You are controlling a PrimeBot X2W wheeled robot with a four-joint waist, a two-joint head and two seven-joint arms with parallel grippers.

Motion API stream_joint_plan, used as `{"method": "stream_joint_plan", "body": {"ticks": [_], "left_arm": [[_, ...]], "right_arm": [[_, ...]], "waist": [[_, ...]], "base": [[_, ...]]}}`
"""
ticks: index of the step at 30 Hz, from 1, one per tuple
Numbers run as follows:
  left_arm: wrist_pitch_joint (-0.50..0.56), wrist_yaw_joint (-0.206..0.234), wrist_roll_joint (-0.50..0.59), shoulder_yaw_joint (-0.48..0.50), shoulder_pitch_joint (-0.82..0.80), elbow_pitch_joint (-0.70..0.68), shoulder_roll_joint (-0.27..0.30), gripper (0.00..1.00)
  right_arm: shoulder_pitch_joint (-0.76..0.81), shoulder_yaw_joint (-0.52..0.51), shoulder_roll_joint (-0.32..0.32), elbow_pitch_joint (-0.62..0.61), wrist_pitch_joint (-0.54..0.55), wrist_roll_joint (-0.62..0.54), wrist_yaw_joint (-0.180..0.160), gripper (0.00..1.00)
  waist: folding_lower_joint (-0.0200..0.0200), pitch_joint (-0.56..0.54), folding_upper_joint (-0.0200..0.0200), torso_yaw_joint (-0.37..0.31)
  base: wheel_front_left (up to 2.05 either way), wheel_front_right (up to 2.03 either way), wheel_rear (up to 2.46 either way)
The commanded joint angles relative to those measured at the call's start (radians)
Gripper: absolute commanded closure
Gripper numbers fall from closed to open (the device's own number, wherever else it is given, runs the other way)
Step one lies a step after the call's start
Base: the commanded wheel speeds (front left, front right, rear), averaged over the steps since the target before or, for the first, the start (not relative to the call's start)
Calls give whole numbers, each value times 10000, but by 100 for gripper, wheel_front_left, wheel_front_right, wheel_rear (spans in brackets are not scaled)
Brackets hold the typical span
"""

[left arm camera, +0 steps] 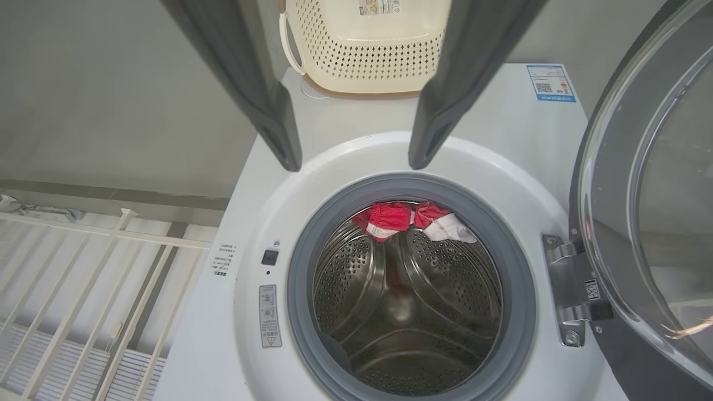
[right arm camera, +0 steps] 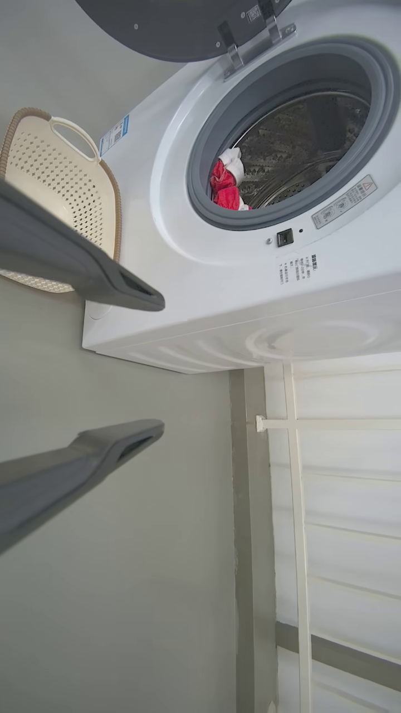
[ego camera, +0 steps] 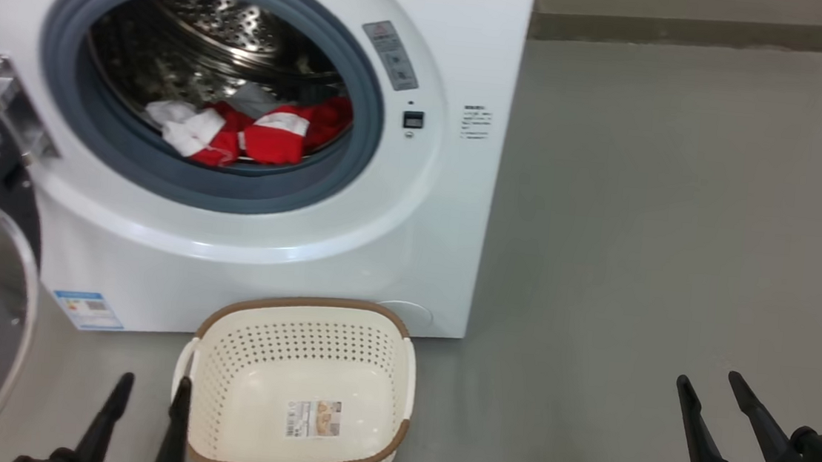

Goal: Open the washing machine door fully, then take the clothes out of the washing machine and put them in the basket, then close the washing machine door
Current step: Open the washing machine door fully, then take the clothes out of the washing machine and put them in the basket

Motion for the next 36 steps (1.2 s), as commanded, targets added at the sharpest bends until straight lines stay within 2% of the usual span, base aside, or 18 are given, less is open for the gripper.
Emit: {"method": "stream_joint_plan", "body": {"ticks": [1, 15, 36], "left_arm": [[-51, -53, -45, 247, -177, -288, 183, 0], [-51, -53, -105, -46, -387, -384, 110, 0], [-51, -53, -88, 177, -651, -323, 37, 0]], "right_arm": [[3, 86, -217, -275, -93, -48, 65, 0], [32, -212, -190, -366, -93, -31, 65, 0], [-87, -202, -122, -384, -93, -65, 65, 0]], "waist": [[0, 71, 0, -236], [0, 235, 0, -730], [0, 364, 0, -554]], "base": [[0, 0, 0], [0, 0, 0], [6, -6, 0]]}}
